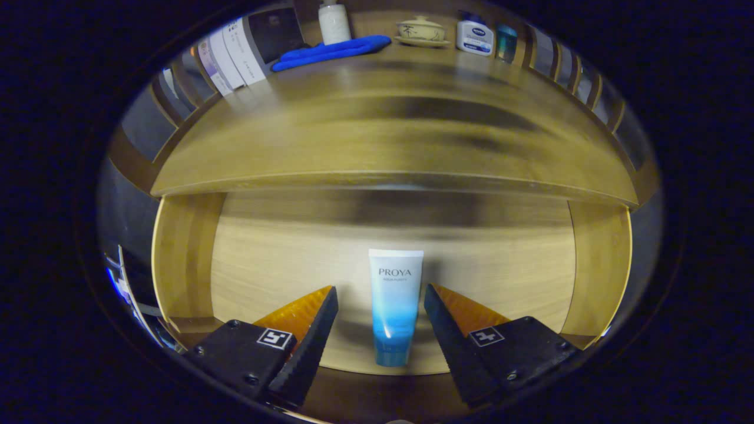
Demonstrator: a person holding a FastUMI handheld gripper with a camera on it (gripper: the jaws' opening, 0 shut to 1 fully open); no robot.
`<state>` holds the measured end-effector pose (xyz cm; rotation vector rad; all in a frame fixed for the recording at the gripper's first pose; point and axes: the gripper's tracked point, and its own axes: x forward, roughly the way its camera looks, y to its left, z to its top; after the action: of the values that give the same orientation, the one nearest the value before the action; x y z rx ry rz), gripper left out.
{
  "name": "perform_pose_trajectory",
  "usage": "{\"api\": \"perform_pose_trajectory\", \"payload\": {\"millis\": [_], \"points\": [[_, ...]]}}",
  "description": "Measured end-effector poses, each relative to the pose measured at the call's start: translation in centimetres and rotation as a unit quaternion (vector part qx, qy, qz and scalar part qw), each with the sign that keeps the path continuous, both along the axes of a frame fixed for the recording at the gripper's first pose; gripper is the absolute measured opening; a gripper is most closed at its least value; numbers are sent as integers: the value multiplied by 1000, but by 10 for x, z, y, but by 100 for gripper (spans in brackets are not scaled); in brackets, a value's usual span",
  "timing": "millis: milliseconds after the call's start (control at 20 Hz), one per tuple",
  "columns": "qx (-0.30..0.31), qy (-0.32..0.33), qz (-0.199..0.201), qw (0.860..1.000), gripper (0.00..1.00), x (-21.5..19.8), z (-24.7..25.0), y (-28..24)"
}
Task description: Pull open the drawer, take out the items inside it, and place them on the countertop above the cabinet.
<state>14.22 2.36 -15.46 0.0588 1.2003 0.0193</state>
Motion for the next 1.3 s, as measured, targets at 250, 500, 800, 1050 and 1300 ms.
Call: {"api": "perform_pose_trajectory", "payload": {"millis": [250,500,800,1050,1300], "points": [[-18,46,-10,999,89,-10,-12,5],[-26,40,-27,998,58,-9,-15,2],[-13,7,-14,1000,47,-23,16,3],[-5,-28,-6,1000,47,-29,58,6],[10,-57,-2,998,47,-24,102,4]]}}
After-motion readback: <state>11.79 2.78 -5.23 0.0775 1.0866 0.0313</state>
